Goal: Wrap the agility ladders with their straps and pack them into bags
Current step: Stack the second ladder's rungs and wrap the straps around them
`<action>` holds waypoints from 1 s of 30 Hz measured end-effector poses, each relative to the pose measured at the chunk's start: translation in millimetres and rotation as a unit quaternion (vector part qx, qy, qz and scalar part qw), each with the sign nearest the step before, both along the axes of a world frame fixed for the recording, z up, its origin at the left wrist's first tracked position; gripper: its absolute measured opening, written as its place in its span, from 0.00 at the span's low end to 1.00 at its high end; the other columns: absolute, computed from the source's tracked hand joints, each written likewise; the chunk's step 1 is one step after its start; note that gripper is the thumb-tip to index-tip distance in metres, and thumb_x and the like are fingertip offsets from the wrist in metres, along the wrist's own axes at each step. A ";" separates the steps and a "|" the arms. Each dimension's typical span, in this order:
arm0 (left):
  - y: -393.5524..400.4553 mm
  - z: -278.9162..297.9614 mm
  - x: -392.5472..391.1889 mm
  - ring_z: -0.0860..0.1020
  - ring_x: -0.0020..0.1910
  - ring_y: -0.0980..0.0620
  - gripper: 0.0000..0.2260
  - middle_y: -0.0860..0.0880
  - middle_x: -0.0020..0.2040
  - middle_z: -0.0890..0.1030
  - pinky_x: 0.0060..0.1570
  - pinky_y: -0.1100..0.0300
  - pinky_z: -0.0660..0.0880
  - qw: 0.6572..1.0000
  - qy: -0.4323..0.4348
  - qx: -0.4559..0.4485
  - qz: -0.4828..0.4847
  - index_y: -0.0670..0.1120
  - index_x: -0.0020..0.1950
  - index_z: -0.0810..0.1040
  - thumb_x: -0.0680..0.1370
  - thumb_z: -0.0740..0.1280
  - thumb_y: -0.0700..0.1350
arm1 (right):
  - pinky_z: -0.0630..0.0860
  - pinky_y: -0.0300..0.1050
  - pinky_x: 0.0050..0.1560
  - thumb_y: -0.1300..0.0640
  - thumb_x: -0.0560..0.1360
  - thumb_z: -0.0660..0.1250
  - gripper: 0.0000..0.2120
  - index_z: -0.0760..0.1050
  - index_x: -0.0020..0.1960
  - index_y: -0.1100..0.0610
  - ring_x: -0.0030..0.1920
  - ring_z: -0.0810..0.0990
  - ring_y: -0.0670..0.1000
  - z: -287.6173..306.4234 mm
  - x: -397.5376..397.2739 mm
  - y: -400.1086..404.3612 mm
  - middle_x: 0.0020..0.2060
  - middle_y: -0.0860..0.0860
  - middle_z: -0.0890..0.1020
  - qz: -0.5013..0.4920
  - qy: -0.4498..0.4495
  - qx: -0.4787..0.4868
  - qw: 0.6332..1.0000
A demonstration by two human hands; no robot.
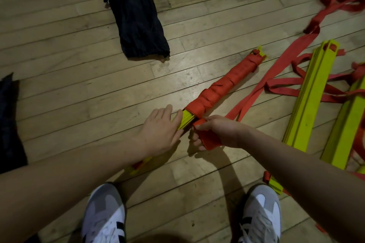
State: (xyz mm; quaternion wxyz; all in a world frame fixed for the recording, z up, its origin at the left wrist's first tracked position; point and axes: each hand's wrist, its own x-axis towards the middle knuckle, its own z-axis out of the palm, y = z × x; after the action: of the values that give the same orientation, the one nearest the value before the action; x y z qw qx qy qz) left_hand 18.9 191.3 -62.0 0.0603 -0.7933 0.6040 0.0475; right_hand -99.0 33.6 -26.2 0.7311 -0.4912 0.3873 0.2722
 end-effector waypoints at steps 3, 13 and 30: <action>-6.6 8.0 -10.9 0.78 0.51 0.41 0.24 0.40 0.57 0.76 0.49 0.52 0.74 0.997 0.059 0.036 0.036 0.41 0.70 0.66 0.79 0.58 0.54 | 0.80 0.49 0.44 0.64 0.81 0.57 0.06 0.73 0.50 0.62 0.38 0.81 0.53 1.8 0.2 0.9 0.37 0.57 0.80 -0.010 -0.002 -0.020 1.000; -37.5 15.9 10.1 0.76 0.54 0.44 0.20 0.43 0.58 0.75 0.41 0.54 0.68 0.985 0.030 0.109 0.133 0.41 0.66 0.63 0.77 0.63 0.43 | 0.81 0.42 0.40 0.68 0.77 0.63 0.03 0.74 0.50 0.65 0.38 0.83 0.53 7.0 1.4 -6.1 0.39 0.58 0.83 0.012 -0.030 -0.016 0.999; -23.7 -3.9 21.0 0.73 0.58 0.34 0.16 0.31 0.68 0.65 0.55 0.42 0.71 0.993 -0.074 0.090 0.003 0.44 0.64 0.65 0.78 0.60 0.48 | 0.74 0.40 0.30 0.62 0.80 0.60 0.05 0.74 0.52 0.63 0.27 0.75 0.48 -0.1 13.3 -5.0 0.32 0.54 0.78 0.015 -0.038 -0.052 0.998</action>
State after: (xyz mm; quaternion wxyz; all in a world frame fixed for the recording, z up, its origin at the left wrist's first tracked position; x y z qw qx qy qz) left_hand 39.8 167.6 -66.0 0.1761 -0.7878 0.5887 0.0432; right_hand -85.7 28.7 -26.3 0.7148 -0.5438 0.3659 0.2438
